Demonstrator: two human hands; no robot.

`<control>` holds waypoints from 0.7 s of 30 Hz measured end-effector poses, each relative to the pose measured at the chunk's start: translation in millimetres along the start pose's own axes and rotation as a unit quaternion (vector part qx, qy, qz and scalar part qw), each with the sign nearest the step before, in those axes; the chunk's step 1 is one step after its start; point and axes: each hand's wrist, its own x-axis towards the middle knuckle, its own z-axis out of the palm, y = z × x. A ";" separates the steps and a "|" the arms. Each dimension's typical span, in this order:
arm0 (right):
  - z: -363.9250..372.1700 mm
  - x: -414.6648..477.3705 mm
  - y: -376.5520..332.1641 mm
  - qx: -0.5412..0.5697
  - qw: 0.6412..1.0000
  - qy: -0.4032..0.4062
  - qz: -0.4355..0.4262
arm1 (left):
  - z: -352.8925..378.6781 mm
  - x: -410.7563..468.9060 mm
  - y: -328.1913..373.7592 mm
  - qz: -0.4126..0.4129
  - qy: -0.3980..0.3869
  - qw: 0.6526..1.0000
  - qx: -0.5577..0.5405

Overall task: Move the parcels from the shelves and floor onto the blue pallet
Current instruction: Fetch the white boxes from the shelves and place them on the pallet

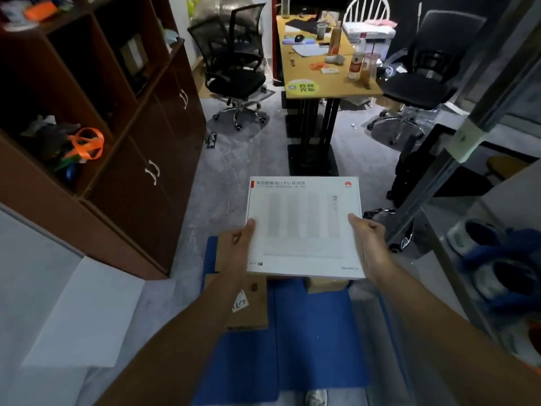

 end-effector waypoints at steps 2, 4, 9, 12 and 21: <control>-2.0 35.2 6.3 -0.036 0.999 0.002 0.010 | 22.2 19.8 -7.9 -0.013 0.035 0.999 0.010; -3.3 73.2 12.7 -0.096 0.995 0.009 0.003 | 44.8 43.0 -21.7 -0.039 0.038 0.999 0.007; -4.6 174.8 41.7 -0.198 0.978 -0.048 -0.036 | 94.2 121.0 -78.1 -0.109 0.058 0.992 -0.008; 5.6 224.3 84.4 -0.226 0.968 -0.102 -0.031 | 108.3 165.7 -130.8 -0.118 0.081 0.990 -0.001; 34.2 366.8 286.6 -0.241 0.964 -0.112 -0.007 | 96.3 317.1 -330.2 -0.080 0.014 0.970 0.228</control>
